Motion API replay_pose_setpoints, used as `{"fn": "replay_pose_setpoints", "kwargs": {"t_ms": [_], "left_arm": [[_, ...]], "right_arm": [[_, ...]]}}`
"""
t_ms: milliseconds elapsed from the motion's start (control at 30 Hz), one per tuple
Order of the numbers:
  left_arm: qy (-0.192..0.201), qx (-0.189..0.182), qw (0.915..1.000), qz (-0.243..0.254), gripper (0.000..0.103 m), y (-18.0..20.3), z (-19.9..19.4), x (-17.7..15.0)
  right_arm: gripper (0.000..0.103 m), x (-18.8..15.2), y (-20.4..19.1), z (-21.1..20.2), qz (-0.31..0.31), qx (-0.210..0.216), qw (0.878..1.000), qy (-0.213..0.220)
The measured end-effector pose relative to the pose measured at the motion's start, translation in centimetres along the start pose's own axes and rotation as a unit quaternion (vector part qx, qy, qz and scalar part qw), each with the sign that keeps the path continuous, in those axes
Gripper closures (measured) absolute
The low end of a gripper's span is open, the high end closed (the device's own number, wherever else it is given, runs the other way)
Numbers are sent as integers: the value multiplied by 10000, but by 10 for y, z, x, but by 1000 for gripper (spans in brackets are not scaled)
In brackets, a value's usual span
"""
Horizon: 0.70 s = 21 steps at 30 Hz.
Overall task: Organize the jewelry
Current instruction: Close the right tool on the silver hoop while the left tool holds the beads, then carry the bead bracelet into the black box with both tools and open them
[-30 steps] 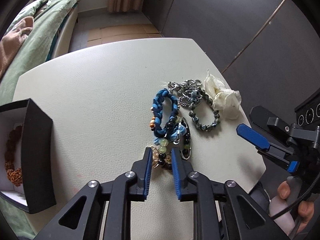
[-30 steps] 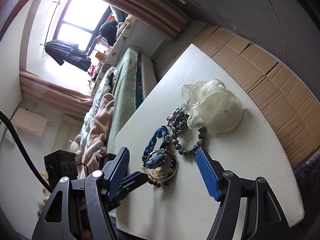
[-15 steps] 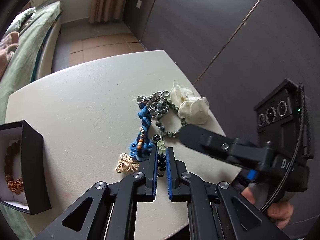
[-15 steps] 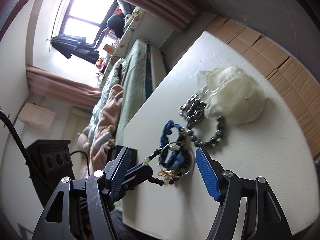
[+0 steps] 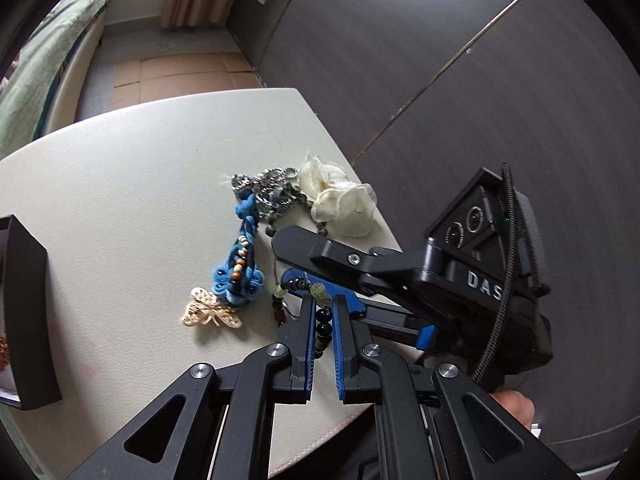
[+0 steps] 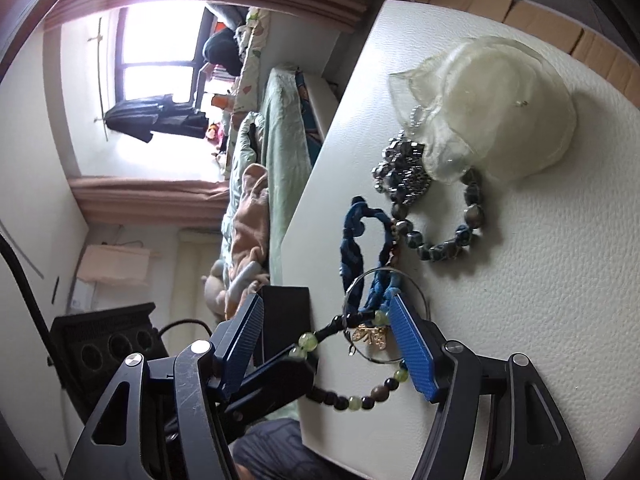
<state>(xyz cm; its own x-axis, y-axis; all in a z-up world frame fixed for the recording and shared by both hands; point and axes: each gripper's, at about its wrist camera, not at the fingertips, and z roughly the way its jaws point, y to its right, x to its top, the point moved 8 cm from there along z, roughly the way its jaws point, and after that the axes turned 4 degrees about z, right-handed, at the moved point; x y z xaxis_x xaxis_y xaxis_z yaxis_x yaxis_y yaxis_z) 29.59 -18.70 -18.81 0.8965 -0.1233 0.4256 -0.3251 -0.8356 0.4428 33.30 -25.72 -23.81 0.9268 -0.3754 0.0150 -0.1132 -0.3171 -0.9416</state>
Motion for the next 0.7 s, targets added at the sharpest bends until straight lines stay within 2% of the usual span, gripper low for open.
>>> {"fn": "replay_pose_setpoints", "kwargs": {"t_ms": [167, 233, 300, 367, 700], "left_arm": [[-94, 28, 9999, 35, 95, 3, 6, -5], [-108, 66, 9999, 23, 95, 0, 7, -6], [-87, 159, 9998, 28, 95, -3, 6, -6], [-44, 242, 9997, 25, 95, -8, 1, -6], [346, 475, 9983, -6, 95, -29, -44, 1]], "right_arm": [[50, 4, 9, -3, 250, 67, 9996, 65], [58, 5, 11, -4, 286, 42, 9995, 112], [79, 7, 14, -7, 344, 8, 9992, 182], [89, 9, 17, -9, 407, 0, 9989, 238], [94, 6, -18, -16, -146, 196, 9989, 400]]}}
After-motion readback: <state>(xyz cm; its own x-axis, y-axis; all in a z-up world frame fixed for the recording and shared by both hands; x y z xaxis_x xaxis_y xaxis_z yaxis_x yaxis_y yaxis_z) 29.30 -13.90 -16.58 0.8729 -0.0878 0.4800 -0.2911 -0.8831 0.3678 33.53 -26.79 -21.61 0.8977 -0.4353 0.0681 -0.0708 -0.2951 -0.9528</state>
